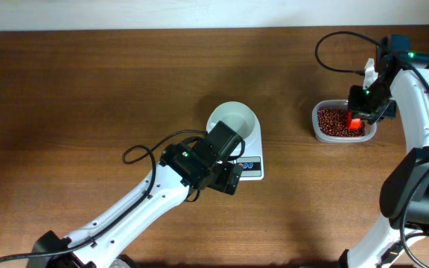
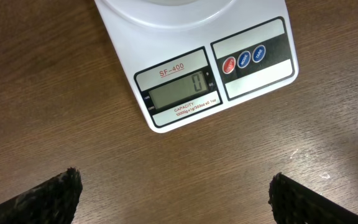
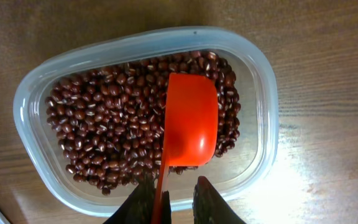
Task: Scoop item into bowl and weigh 50g on scale
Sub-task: 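Push the red scoop through the beans with the right gripper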
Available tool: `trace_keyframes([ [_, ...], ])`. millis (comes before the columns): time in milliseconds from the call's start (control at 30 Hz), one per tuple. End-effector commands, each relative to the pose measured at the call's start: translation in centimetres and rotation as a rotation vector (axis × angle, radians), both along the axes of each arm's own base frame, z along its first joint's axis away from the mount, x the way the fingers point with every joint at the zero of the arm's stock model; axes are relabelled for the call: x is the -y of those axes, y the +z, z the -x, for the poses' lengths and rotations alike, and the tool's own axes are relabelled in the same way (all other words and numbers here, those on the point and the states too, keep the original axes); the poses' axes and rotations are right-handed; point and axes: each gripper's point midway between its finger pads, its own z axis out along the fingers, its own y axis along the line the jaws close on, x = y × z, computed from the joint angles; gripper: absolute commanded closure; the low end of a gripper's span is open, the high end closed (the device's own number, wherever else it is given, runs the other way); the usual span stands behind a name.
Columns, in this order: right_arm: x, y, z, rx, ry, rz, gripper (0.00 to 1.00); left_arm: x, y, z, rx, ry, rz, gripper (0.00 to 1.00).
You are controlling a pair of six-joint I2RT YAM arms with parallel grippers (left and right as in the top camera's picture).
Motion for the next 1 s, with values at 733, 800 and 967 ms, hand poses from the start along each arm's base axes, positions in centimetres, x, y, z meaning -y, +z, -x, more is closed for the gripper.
trace_keyframes([
  [733,-0.8,-4.8,0.4,-0.019,0.032,-0.045,0.96,-0.4,-0.4,0.1,0.003,-0.011,-0.023,0.01],
  [800,-1.6,-5.2,0.5,-0.008,0.028,-0.117,0.96,-0.4,-0.4,0.1,0.003,-0.011,-0.023,0.01],
  [967,-1.9,-4.3,0.1,0.055,0.01,-0.321,0.96,-0.3,-0.4,0.0,0.003,-0.011,-0.023,0.01],
])
